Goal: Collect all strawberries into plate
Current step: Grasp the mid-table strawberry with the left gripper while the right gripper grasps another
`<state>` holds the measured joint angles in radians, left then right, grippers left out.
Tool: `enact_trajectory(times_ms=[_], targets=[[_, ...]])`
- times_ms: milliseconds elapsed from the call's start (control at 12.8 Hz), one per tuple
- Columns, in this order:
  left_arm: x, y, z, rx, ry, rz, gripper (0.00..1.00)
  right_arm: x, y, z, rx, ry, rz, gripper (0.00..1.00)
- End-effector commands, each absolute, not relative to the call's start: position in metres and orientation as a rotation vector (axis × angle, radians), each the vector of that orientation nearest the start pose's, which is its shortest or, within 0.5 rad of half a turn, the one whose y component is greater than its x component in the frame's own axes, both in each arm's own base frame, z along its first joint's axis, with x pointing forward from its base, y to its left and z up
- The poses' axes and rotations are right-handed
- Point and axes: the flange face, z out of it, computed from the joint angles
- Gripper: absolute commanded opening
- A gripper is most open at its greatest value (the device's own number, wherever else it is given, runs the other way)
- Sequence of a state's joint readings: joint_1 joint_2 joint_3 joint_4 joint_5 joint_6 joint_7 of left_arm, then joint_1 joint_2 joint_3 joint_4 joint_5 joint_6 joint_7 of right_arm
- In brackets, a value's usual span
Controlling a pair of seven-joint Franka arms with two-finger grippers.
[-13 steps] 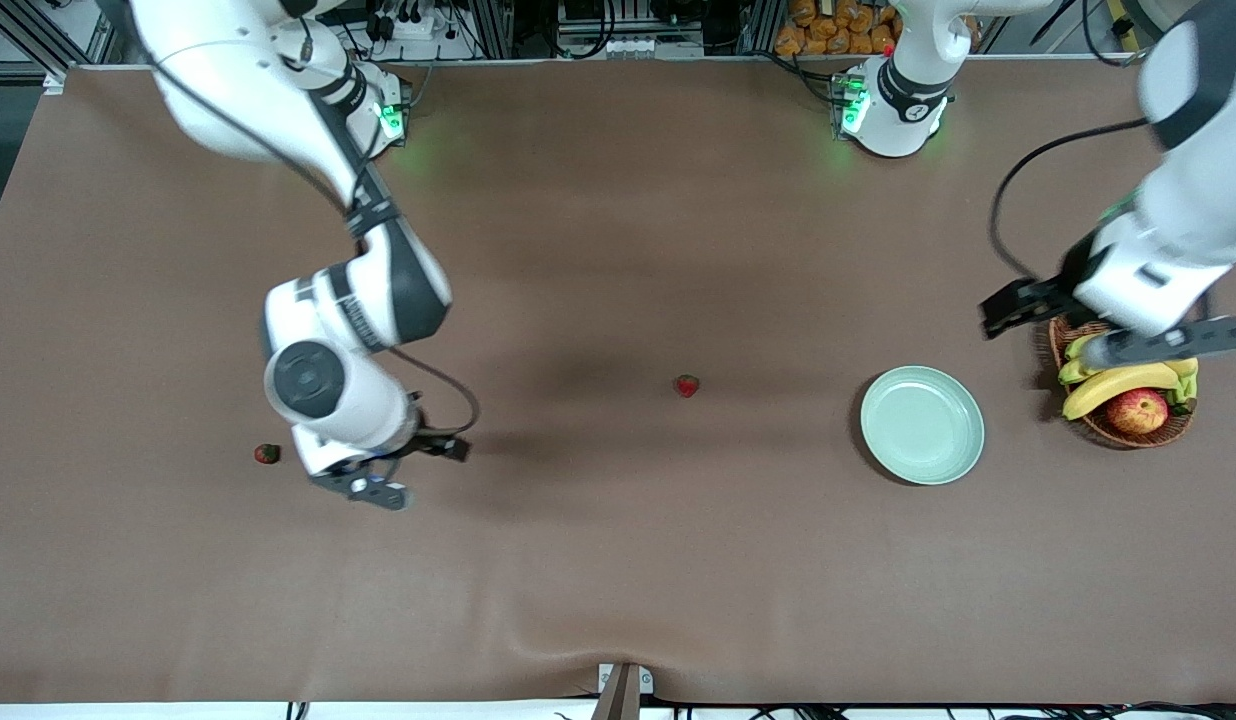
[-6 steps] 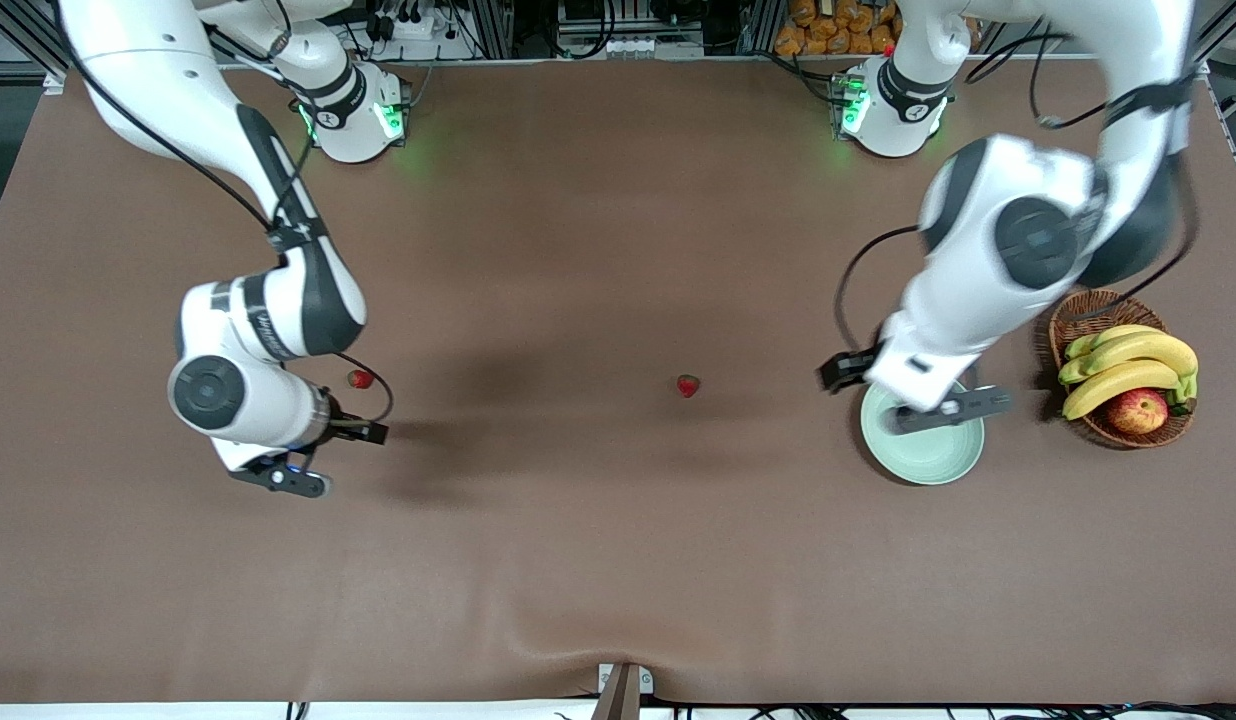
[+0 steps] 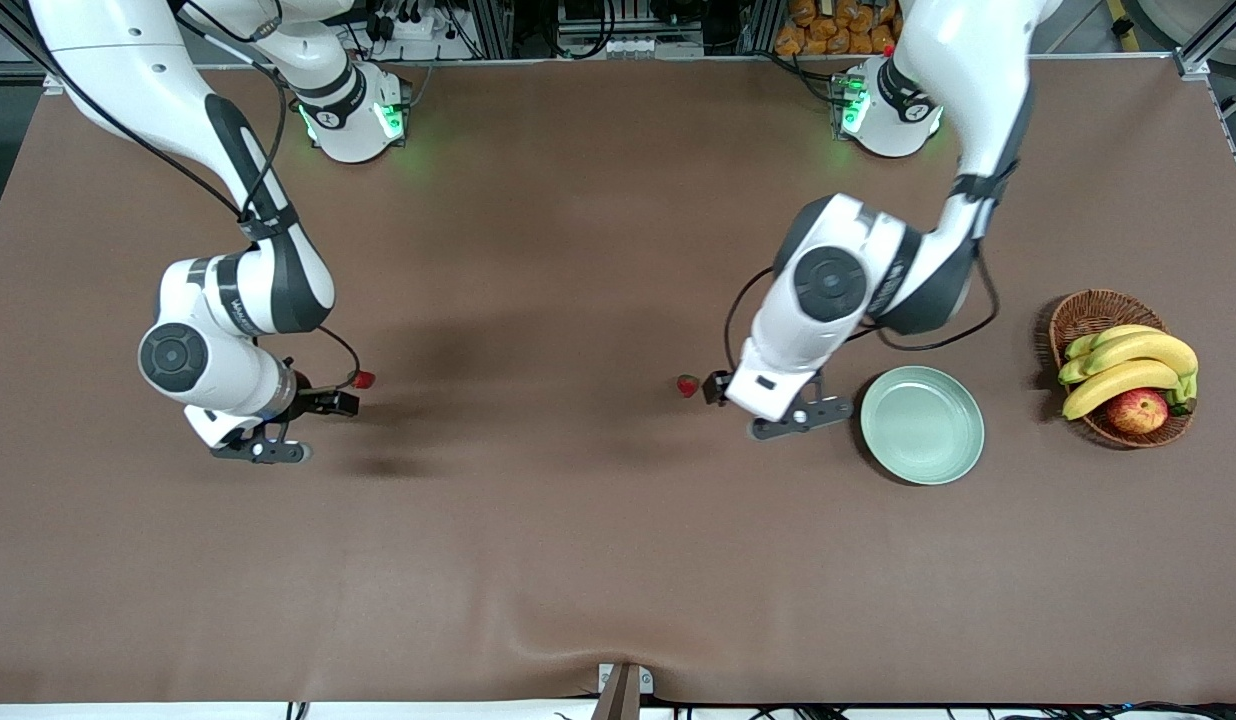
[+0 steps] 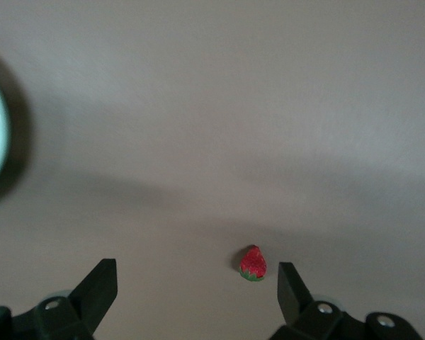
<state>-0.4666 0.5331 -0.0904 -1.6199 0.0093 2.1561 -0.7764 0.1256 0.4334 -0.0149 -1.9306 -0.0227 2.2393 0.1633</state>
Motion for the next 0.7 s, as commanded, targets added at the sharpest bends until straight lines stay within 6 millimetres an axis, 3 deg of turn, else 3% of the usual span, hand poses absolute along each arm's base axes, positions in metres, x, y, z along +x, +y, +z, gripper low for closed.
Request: enact_trajectory(times_ms=[0, 156, 312, 624], targets=[[0.587, -0.375, 0.28, -3.15, -0.333, -0.015, 1.0, 0.587, 0.067, 0.252, -3.178, -0.005, 0.21, 1.0], [0.573, -0.397, 0.251, -3.15, -0.289, 0.006, 1.0, 0.573, 0.065, 0.235, -3.177, -0.011, 0.273, 1.0], [0.568, -0.405, 0.235, -3.151, -0.269, 0.011, 1.0, 0.569, 0.067, 0.229, -3.176, -0.021, 0.276, 1.0], [0.554, -0.419, 0.205, -3.143, -0.224, 0.037, 0.9, 0.561, 0.066, 0.197, -3.165, -0.002, 0.241, 1.0]])
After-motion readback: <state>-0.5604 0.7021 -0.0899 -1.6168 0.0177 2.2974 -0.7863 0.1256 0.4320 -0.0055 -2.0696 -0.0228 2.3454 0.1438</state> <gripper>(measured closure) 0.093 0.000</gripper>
